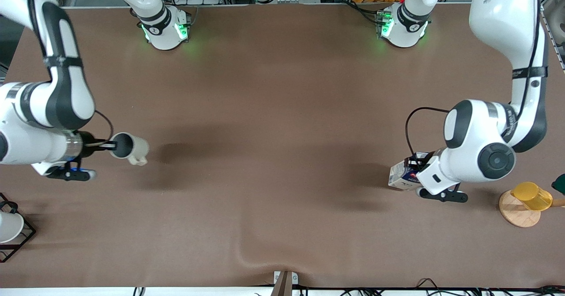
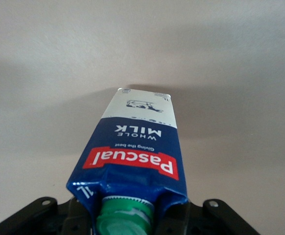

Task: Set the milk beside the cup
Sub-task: 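Carry the mug with the right gripper toward the table middle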

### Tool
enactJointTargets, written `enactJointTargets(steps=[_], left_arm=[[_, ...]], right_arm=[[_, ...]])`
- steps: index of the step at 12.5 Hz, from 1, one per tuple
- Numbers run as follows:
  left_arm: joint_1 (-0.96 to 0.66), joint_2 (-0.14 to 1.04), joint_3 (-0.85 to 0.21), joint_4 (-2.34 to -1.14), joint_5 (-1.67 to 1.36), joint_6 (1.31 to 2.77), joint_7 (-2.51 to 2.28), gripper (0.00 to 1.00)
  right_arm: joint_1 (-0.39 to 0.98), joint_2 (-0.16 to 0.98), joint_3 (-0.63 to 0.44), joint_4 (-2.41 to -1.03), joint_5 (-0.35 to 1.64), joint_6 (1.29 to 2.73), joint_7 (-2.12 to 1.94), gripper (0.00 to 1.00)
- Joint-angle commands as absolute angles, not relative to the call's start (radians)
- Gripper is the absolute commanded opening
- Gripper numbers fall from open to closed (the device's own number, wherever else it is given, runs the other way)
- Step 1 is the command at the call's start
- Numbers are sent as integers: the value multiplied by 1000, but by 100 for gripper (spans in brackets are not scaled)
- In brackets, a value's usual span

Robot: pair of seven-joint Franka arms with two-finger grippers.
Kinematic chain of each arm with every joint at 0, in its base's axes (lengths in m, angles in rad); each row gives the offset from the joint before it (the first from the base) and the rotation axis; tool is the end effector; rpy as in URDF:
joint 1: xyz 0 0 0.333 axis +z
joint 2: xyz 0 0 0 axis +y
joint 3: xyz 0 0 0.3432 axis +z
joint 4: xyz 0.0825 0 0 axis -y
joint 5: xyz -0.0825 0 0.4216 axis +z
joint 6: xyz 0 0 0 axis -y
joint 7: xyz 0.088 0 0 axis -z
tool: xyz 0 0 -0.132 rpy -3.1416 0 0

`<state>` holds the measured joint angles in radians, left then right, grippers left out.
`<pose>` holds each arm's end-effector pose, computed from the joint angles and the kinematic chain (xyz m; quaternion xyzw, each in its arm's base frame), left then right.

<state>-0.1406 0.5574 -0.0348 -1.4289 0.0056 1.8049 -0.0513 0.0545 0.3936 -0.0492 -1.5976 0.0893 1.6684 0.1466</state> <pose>0.7229 -0.1234 0.3404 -0.9940 0.0609 0.0906 0.0035 0.6680 0.0177 0.3690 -0.9832 0.0807 0.1624 0.0213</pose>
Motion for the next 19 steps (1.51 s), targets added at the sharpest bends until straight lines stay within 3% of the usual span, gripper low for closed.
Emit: enactJointTargets(steps=[1,4,6,13,15,16,17,19], left_arm=[[-149,502,-55,-1443,-15,1795,-115,0],[-149,494,-107,-1443,-14,1783,-204,0],[-143,486,-117,-1443,-14,1782,-206,0],[-144,486,-117,-1443,-14,1776,-209,0],[-144,486,-117,-1443,-15,1776,-212,0],[-144,486,-117,-1443,-15,1776,-212,0],[-146,486,-117,-1443,-15,1776,-212,0],[-146,486,-117,-1443,-15,1776,-212,0]], right_arm=[[159,394,-57,-1549,229,1615,427,0],[319,409,-57,-1500,265,1650,705,0],[406,440,-58,-1511,355,1765,849,0],[669,639,-60,-1508,350,2159,1230,0],[692,669,-61,-1511,350,2189,1238,0],[692,676,-61,-1511,350,2189,1238,10],[692,676,-61,-1511,350,2187,1242,95],[690,667,-66,-1503,350,2180,1265,100]])
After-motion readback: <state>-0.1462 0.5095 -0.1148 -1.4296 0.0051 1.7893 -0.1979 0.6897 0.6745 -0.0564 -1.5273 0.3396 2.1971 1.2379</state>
